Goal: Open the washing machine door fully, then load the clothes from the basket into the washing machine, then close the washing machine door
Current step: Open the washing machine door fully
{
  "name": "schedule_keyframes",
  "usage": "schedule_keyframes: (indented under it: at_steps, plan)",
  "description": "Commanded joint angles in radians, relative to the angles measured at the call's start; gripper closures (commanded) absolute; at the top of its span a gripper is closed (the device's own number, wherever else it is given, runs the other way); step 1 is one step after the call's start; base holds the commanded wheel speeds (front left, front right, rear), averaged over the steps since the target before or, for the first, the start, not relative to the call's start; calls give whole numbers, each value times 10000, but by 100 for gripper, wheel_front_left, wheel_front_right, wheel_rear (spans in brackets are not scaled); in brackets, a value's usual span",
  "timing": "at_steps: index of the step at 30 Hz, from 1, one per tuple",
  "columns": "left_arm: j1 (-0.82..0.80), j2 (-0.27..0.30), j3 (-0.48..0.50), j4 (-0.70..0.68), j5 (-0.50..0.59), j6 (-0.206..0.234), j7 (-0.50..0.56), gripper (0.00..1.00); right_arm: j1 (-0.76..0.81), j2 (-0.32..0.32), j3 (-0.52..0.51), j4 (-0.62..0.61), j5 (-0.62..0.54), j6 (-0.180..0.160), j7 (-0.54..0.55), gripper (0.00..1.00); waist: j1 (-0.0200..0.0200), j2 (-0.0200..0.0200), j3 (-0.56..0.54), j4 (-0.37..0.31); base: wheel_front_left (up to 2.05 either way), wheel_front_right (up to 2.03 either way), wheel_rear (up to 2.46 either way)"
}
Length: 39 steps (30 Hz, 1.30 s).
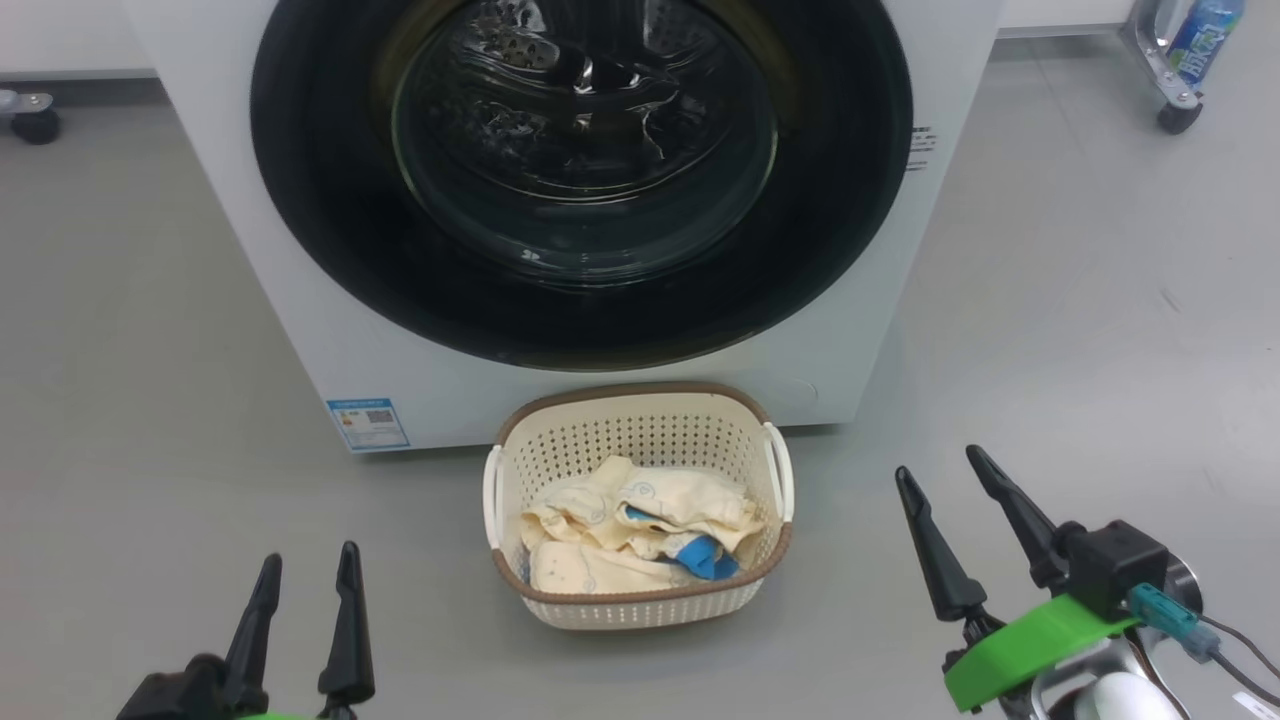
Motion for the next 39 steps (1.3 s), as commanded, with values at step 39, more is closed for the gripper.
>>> schedule_keyframes:
  at_steps: [39]
  plan:
    - [-231,105,352,-385,-318,4,-141,0,-486,-59,103,-297,-34,37,-139,0,0,0,-48,-60,61,66,-127]
